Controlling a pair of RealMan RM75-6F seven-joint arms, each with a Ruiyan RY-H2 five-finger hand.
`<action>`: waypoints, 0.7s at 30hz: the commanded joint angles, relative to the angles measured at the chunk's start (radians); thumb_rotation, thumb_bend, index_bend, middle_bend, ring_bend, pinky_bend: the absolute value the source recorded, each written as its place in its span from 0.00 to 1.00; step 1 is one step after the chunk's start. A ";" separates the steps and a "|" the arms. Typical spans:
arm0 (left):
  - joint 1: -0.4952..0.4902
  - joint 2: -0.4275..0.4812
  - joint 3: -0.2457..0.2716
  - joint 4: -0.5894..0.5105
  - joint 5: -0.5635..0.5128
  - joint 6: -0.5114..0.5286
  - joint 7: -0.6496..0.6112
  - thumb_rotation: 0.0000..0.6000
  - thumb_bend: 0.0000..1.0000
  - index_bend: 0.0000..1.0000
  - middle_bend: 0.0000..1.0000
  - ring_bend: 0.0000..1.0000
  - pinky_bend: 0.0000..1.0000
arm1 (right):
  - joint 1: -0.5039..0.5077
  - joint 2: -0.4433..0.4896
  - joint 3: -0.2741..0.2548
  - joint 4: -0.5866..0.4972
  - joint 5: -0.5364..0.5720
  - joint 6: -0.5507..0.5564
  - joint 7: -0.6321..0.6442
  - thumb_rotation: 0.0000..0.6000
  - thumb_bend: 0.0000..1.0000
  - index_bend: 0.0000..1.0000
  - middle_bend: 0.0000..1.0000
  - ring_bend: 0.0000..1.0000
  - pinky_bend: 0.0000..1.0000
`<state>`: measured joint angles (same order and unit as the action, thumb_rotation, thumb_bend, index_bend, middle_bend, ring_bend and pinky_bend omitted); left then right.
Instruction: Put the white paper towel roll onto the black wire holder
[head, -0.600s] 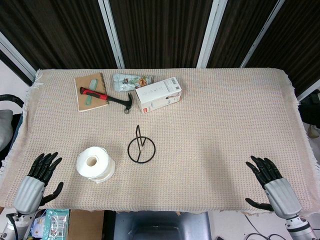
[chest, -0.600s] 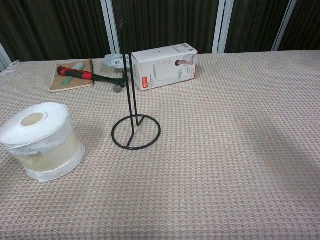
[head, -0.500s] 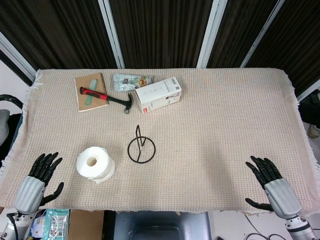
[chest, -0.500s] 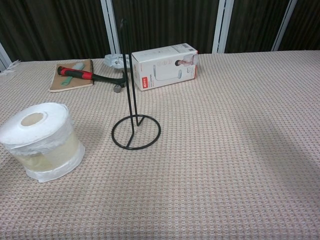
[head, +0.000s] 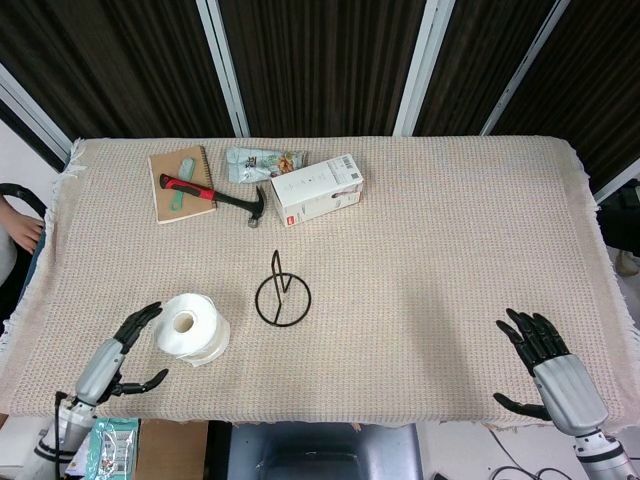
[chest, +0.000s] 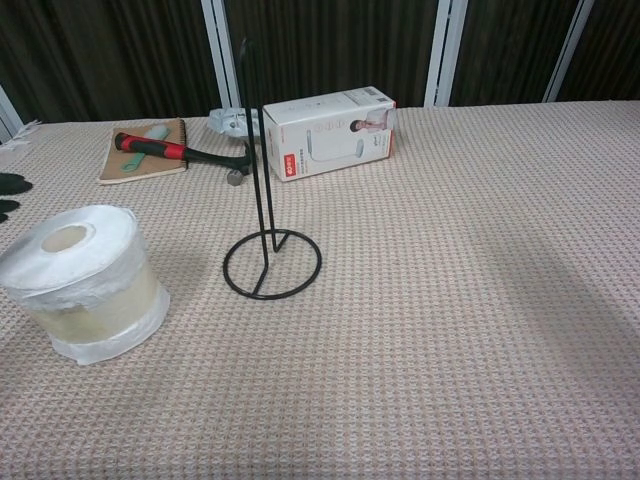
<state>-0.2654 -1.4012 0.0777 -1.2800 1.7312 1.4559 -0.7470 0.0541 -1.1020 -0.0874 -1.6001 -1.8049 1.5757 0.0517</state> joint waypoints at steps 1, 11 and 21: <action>-0.038 -0.042 -0.008 0.025 -0.042 -0.066 0.003 1.00 0.30 0.00 0.00 0.00 0.00 | -0.001 0.001 0.002 0.000 0.003 0.001 0.002 1.00 0.00 0.00 0.00 0.00 0.00; -0.067 -0.125 -0.031 0.074 -0.087 -0.122 -0.024 1.00 0.30 0.00 0.00 0.00 0.00 | -0.001 0.013 0.004 -0.006 0.009 0.003 0.013 1.00 0.00 0.00 0.00 0.00 0.00; -0.085 -0.206 -0.072 0.125 -0.171 -0.188 -0.022 1.00 0.32 0.00 0.00 0.02 0.21 | -0.002 0.017 0.002 -0.008 0.006 0.004 0.019 1.00 0.00 0.00 0.00 0.00 0.00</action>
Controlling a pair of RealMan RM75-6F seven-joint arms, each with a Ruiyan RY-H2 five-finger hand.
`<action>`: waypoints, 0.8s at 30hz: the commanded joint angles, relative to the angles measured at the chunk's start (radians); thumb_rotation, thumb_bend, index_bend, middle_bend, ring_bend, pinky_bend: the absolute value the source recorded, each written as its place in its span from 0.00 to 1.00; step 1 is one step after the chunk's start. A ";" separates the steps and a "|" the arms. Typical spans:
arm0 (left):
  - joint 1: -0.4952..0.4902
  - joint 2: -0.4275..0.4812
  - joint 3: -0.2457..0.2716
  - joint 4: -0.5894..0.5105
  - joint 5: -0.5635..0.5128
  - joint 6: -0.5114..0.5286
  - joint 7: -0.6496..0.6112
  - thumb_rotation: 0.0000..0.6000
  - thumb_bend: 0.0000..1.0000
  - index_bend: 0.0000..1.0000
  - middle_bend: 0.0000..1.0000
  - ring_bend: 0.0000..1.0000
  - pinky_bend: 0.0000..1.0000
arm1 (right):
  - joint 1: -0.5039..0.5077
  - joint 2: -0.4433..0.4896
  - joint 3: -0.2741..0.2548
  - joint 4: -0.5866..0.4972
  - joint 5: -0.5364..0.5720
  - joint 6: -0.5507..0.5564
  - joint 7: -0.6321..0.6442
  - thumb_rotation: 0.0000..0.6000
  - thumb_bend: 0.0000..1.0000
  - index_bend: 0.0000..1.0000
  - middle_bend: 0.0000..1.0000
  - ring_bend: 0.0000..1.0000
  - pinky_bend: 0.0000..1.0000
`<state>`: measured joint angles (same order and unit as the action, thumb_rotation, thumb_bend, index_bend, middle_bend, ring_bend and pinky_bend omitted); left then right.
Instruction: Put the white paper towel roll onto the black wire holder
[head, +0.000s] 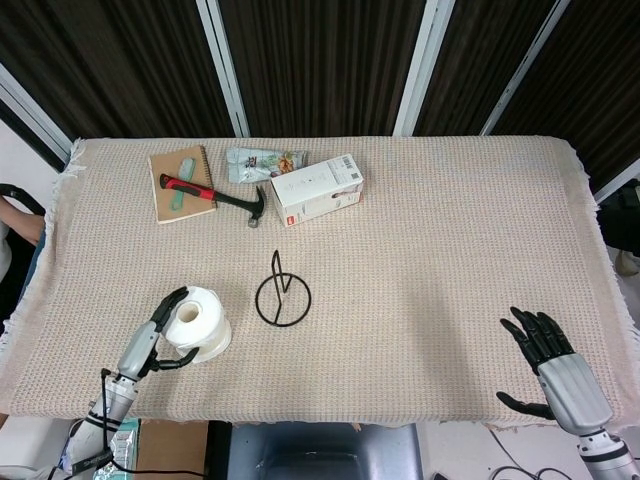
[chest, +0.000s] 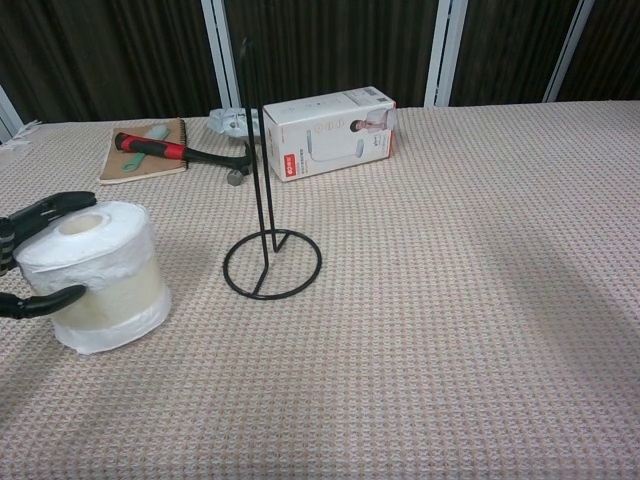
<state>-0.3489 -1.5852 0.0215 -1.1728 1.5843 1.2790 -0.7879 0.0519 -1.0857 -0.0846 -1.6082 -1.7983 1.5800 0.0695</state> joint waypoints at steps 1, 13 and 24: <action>-0.001 -0.031 -0.023 0.025 -0.034 -0.012 0.031 1.00 0.34 0.00 0.03 0.06 0.30 | 0.001 0.002 -0.001 0.000 -0.002 -0.001 0.003 1.00 0.00 0.00 0.00 0.00 0.00; 0.036 -0.040 -0.104 -0.043 -0.080 0.097 0.063 1.00 0.76 0.48 0.63 0.64 0.87 | 0.000 0.012 -0.005 -0.005 -0.007 0.001 0.015 1.00 0.00 0.00 0.00 0.00 0.00; -0.002 0.061 -0.338 -0.368 -0.001 0.386 0.135 1.00 0.86 0.58 0.73 0.73 0.96 | -0.003 0.018 -0.012 -0.006 -0.018 0.004 0.021 1.00 0.00 0.00 0.00 0.00 0.00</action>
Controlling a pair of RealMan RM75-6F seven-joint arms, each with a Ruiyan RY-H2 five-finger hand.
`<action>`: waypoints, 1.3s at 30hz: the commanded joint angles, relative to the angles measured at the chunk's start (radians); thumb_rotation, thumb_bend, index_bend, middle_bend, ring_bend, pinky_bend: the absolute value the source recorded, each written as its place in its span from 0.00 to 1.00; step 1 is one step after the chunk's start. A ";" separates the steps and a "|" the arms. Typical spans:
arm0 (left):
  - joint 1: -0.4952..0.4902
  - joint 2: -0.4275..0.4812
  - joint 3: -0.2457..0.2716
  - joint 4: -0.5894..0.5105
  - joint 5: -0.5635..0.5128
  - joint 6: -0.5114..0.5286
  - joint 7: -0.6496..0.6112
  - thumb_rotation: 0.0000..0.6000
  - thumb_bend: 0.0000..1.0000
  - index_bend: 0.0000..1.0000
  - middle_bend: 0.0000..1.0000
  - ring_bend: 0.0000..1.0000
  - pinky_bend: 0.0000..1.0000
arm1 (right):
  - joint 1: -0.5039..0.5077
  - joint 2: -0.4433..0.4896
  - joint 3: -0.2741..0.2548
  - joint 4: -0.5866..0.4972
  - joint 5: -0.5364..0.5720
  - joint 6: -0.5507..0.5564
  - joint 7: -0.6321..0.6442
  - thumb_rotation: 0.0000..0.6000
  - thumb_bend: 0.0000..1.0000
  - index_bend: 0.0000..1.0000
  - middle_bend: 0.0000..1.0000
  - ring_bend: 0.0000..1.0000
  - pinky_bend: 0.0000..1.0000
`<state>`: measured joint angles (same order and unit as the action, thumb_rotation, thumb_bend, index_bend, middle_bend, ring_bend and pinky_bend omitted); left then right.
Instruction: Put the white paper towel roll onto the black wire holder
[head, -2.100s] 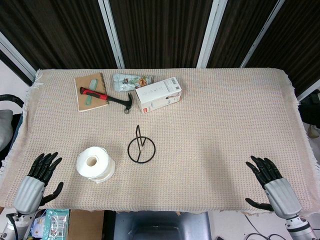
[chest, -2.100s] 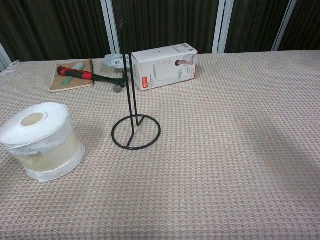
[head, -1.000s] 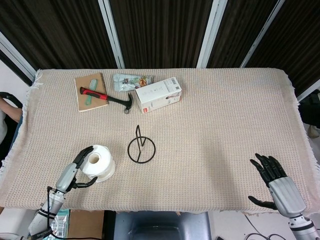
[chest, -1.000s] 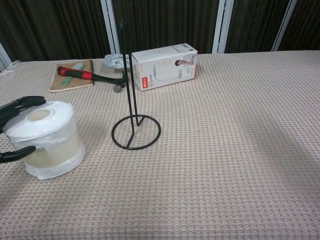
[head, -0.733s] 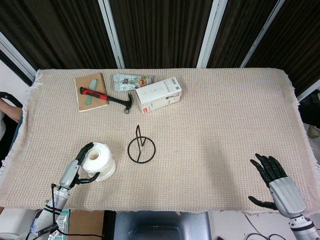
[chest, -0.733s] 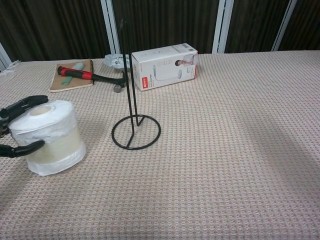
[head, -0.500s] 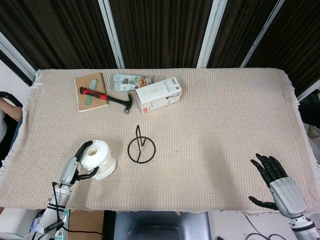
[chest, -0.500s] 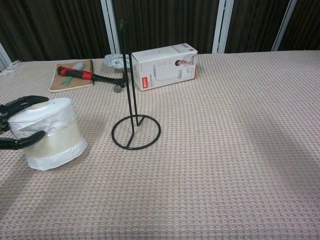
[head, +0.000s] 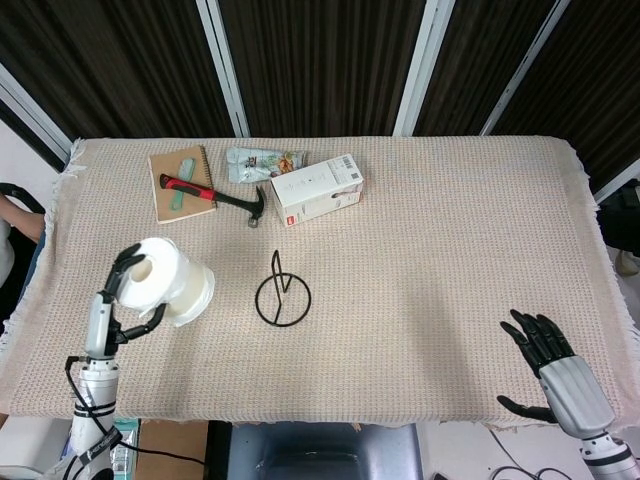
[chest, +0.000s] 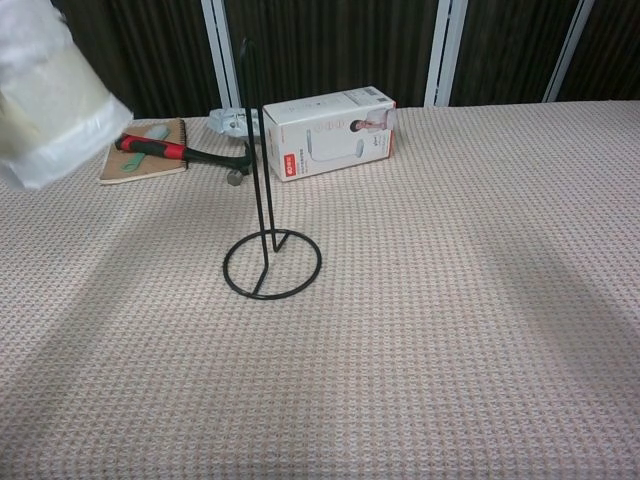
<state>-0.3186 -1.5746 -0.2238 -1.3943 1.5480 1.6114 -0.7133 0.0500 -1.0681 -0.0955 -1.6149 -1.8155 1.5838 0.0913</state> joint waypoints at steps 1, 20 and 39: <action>-0.047 0.070 -0.111 -0.208 0.040 0.046 0.095 1.00 0.86 0.58 0.73 0.73 0.96 | 0.000 -0.001 0.000 0.000 -0.001 -0.001 -0.002 1.00 0.00 0.00 0.00 0.00 0.00; -0.284 -0.076 -0.192 -0.331 -0.040 -0.129 0.522 1.00 0.86 0.59 0.73 0.73 0.96 | 0.002 0.010 0.005 0.003 0.008 0.001 0.021 1.00 0.00 0.00 0.00 0.00 0.00; -0.329 -0.124 -0.155 -0.307 -0.079 -0.172 0.628 1.00 0.86 0.59 0.73 0.73 0.96 | 0.004 0.012 0.006 -0.001 0.010 -0.005 0.021 1.00 0.00 0.00 0.00 0.00 0.00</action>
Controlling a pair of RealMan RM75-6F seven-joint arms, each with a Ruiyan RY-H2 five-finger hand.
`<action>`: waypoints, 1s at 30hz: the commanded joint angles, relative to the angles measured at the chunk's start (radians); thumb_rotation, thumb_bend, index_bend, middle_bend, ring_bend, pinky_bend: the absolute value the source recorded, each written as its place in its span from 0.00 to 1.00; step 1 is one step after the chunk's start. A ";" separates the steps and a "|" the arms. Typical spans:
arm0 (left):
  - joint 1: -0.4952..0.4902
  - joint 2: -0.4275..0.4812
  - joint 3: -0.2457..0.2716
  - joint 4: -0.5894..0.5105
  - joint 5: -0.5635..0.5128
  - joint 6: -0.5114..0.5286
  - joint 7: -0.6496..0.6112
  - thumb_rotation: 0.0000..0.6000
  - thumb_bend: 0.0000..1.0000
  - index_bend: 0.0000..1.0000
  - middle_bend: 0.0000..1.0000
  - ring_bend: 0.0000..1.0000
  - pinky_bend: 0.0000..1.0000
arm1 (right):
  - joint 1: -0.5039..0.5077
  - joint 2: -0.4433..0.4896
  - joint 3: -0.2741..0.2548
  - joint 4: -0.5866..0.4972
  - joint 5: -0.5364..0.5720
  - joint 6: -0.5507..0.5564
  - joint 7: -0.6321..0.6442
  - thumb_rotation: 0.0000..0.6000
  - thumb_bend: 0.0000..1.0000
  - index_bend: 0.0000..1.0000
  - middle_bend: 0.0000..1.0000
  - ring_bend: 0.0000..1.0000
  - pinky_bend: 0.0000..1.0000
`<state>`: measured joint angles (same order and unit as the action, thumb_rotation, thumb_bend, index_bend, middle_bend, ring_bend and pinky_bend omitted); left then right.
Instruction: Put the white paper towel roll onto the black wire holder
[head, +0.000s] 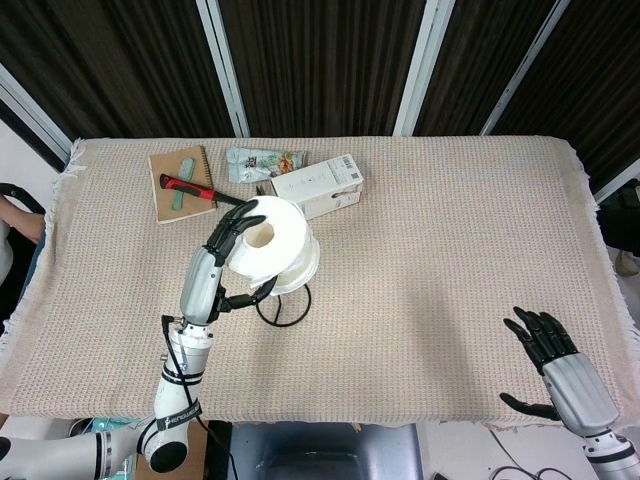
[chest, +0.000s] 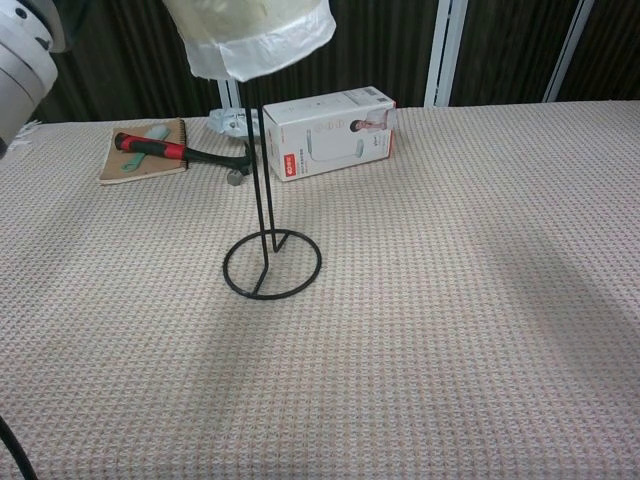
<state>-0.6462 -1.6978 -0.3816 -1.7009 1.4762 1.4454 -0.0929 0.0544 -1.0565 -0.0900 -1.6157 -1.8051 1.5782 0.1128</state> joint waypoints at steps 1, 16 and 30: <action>-0.003 -0.001 0.003 -0.001 -0.011 -0.009 0.012 1.00 0.86 0.59 0.73 0.73 0.96 | 0.000 0.000 0.000 0.000 0.000 0.001 0.000 1.00 0.00 0.00 0.00 0.00 0.00; -0.013 0.041 0.043 -0.011 -0.025 -0.074 0.050 1.00 0.45 0.00 0.14 0.05 0.13 | -0.001 0.004 0.003 0.000 0.003 0.006 0.009 1.00 0.00 0.00 0.00 0.00 0.00; -0.009 0.063 0.049 -0.036 -0.036 -0.078 0.050 1.00 0.38 0.00 0.03 0.00 0.06 | -0.002 0.004 0.002 0.000 -0.001 0.007 0.007 1.00 0.00 0.00 0.00 0.00 0.00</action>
<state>-0.6552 -1.6356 -0.3327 -1.7369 1.4407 1.3675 -0.0424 0.0524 -1.0526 -0.0877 -1.6159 -1.8062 1.5849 0.1197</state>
